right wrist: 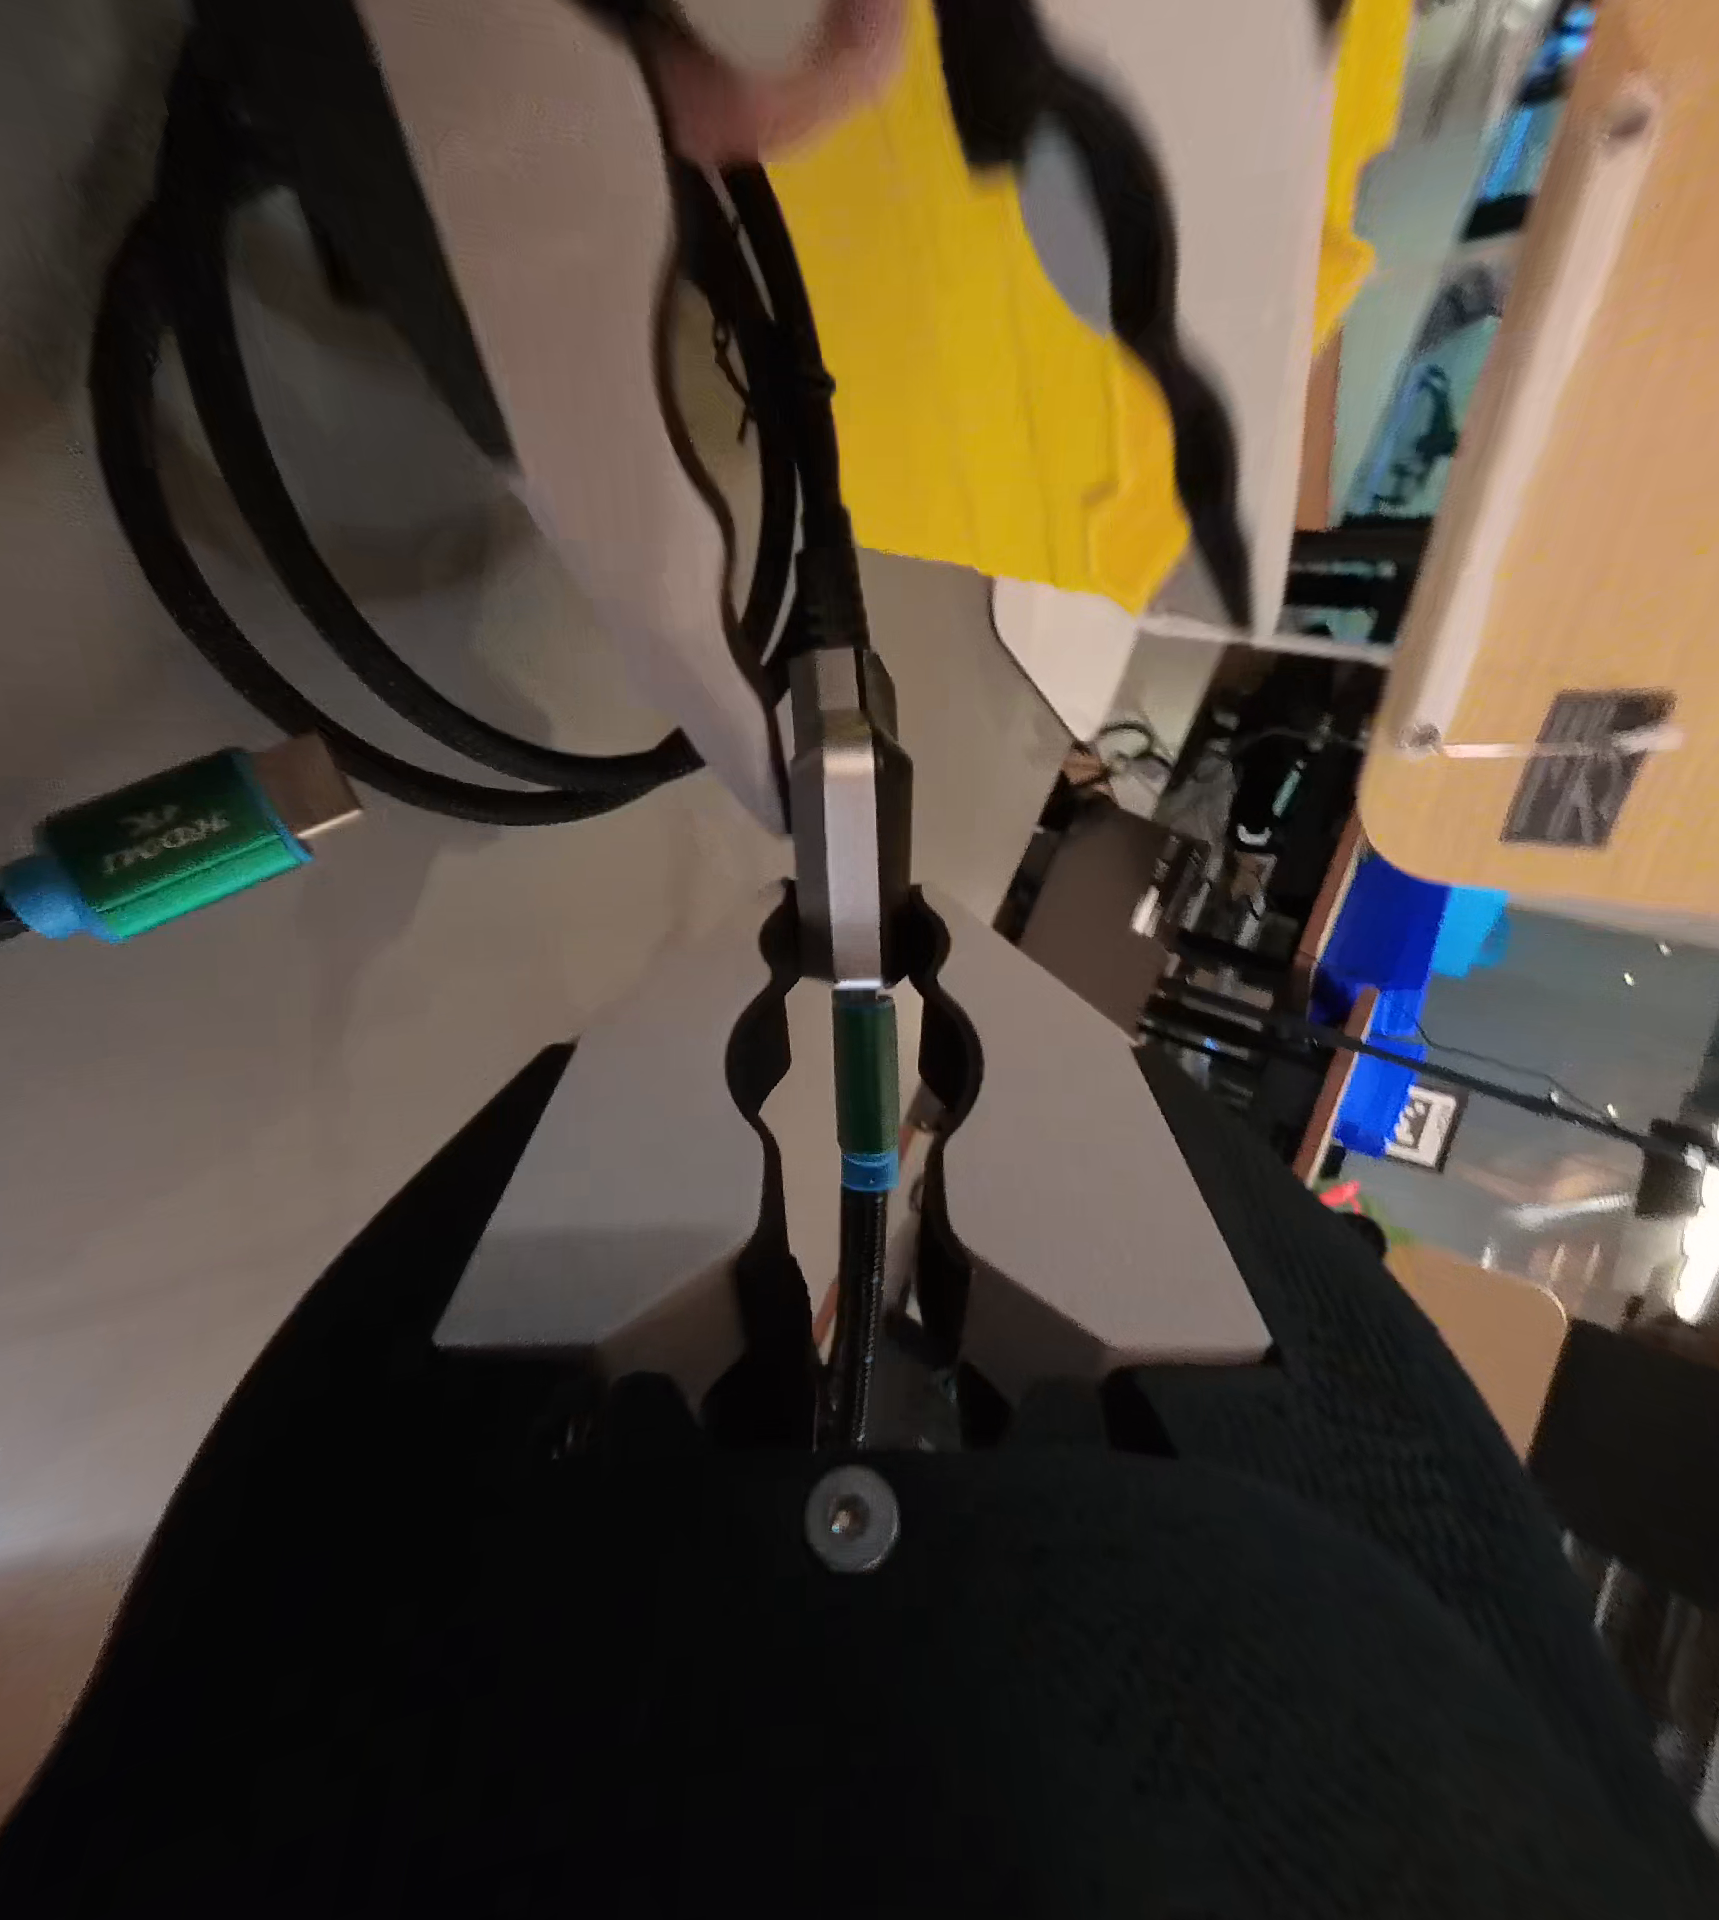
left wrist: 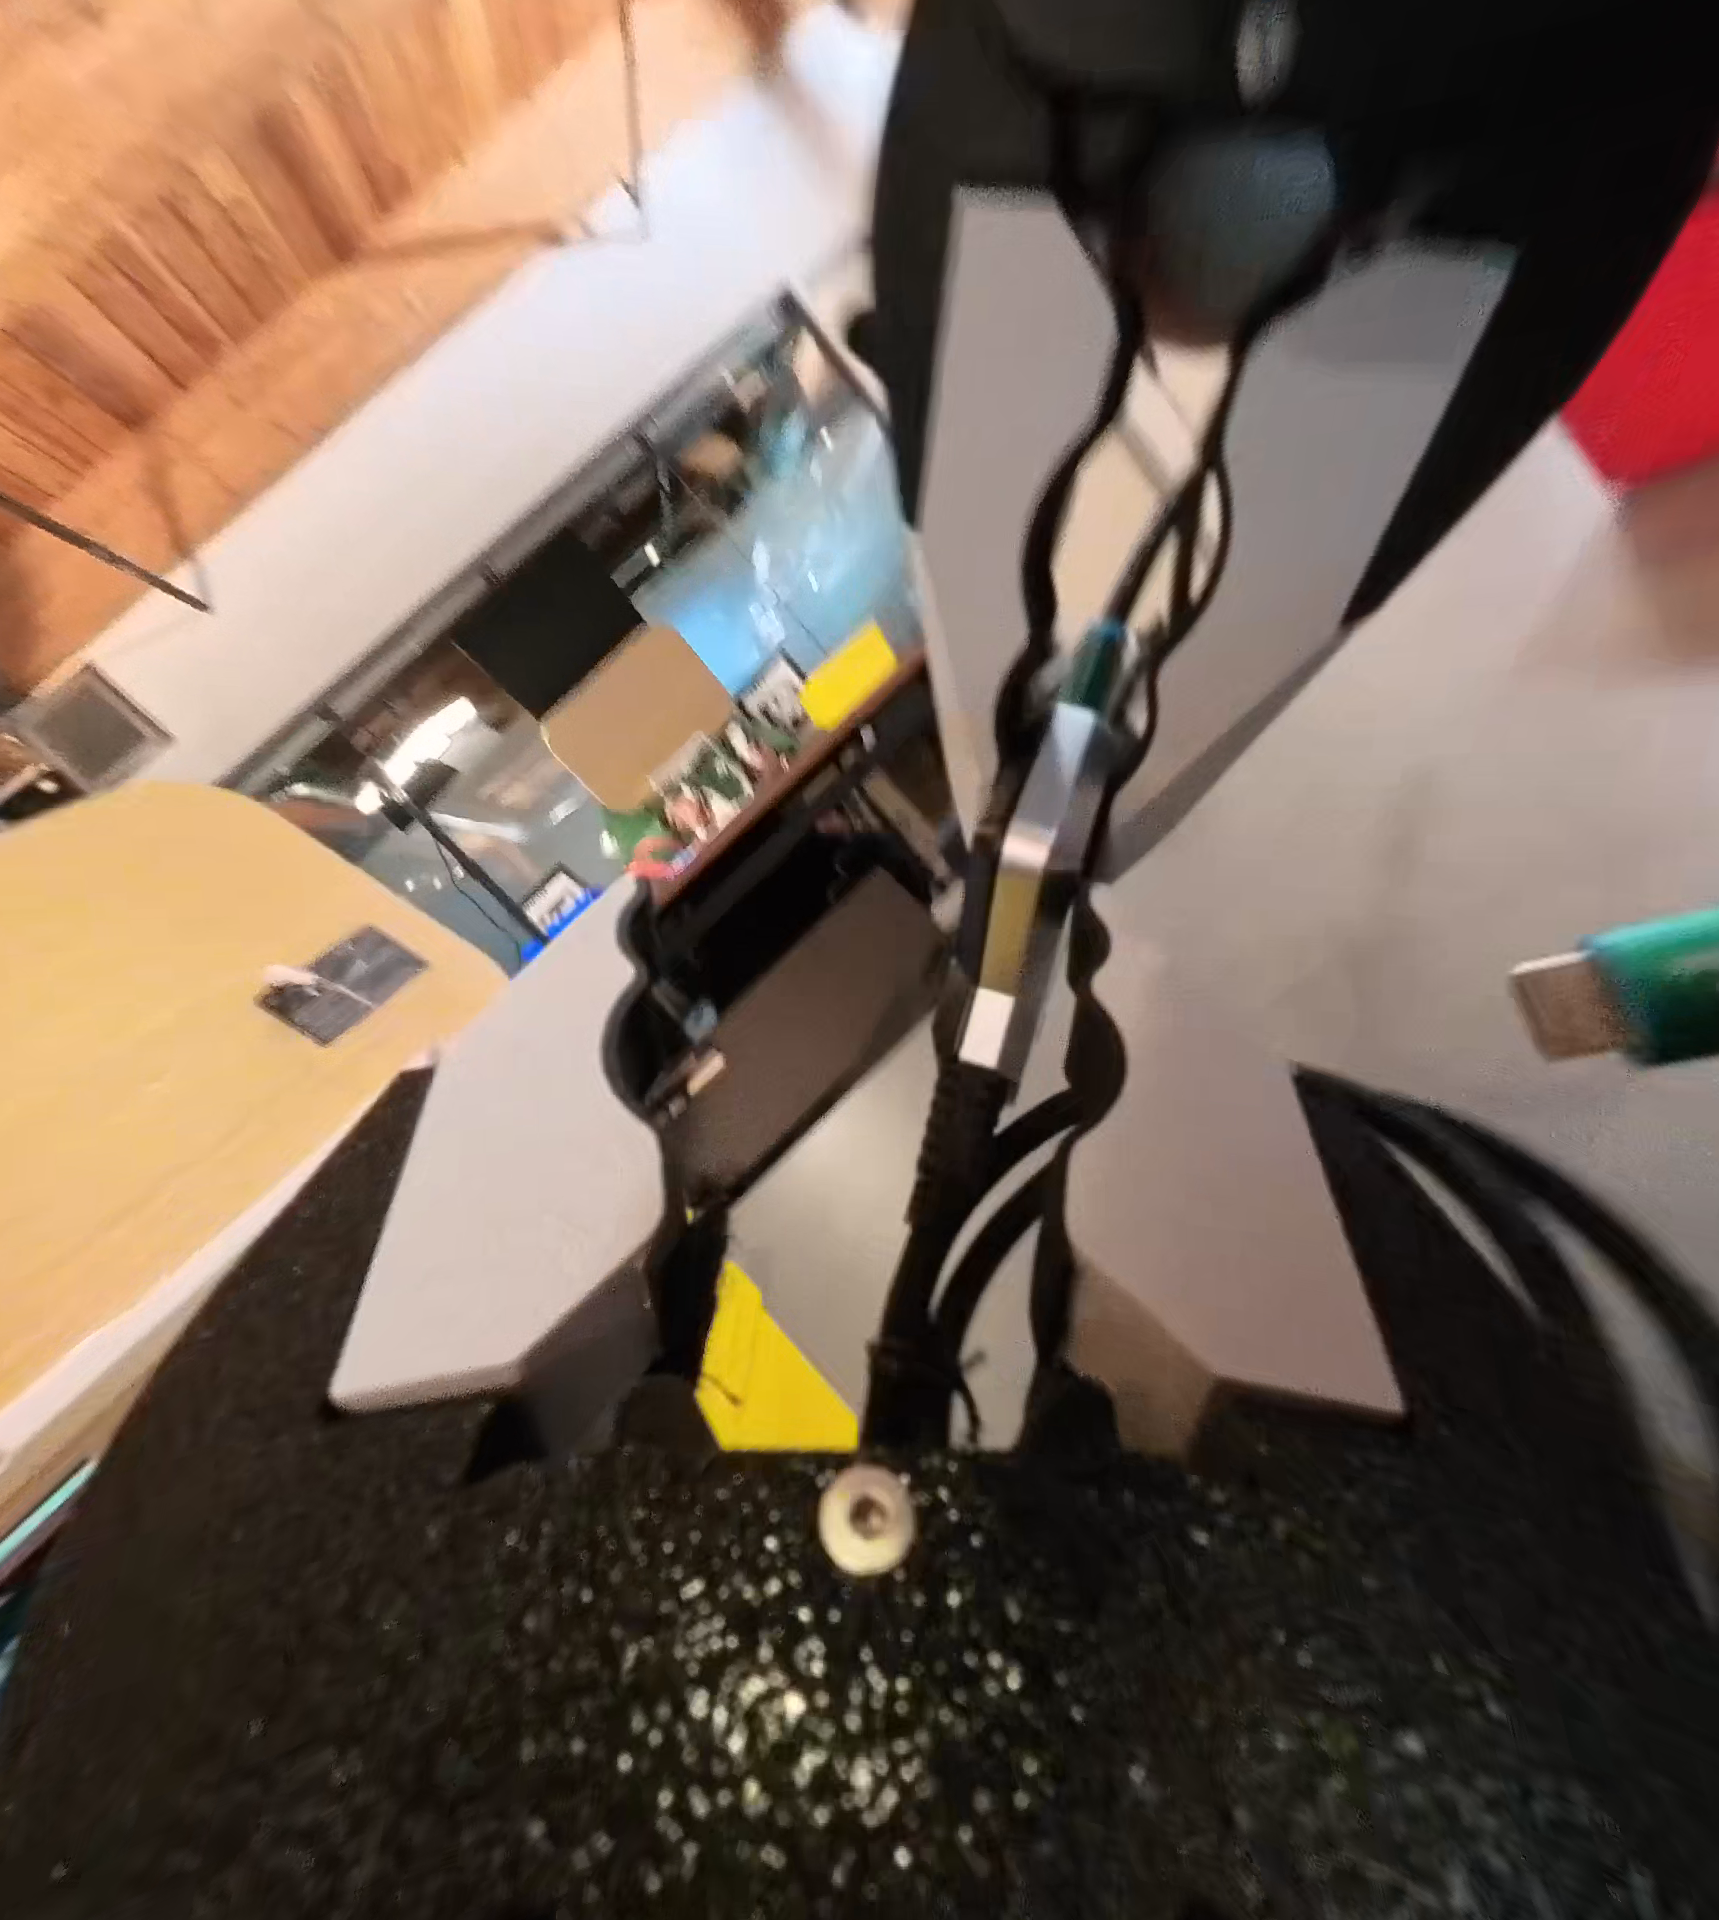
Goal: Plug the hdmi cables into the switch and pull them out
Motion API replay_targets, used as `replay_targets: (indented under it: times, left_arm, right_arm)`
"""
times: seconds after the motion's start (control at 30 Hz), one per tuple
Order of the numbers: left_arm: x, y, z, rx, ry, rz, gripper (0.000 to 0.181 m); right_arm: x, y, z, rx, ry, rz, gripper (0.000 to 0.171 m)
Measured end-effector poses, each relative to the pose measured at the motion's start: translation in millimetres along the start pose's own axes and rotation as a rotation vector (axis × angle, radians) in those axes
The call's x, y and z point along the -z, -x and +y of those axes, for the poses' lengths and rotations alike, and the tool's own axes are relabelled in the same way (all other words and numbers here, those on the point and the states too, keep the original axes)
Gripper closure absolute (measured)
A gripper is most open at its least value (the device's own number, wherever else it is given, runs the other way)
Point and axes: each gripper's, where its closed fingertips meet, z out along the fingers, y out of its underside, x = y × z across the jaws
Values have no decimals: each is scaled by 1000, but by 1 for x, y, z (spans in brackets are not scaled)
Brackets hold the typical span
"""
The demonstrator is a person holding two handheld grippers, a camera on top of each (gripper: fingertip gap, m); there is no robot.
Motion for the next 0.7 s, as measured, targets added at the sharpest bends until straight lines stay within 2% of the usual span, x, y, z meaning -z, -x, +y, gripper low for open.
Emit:
replay_targets:
  times: [0.03,0.07,0.13,0.23,0.37,0.57,0.7]
  left_arm:
    - [5,8,-13,44,-64,-36,104]
    - [12,19,-26,97,-125,-80,115]
    - [21,30,-43,173,-212,-94,111]
    - [25,39,-48,213,-246,-110,103]
    - [21,31,-41,201,-220,-91,103]
    - [9,6,-20,143,-144,-10,112]
    - [2,-8,-6,112,-102,46,116]
  right_arm:
    - [4,-7,6,-21,6,30,154]
    - [10,-14,14,-40,15,61,154]
    - [23,-27,32,-78,52,125,154]
    - [44,-48,59,-125,94,256,154]
    - [85,-80,87,-190,152,481,154]
    - [192,-122,128,-437,161,935,153]
    - [257,-113,148,-639,56,1098,154]
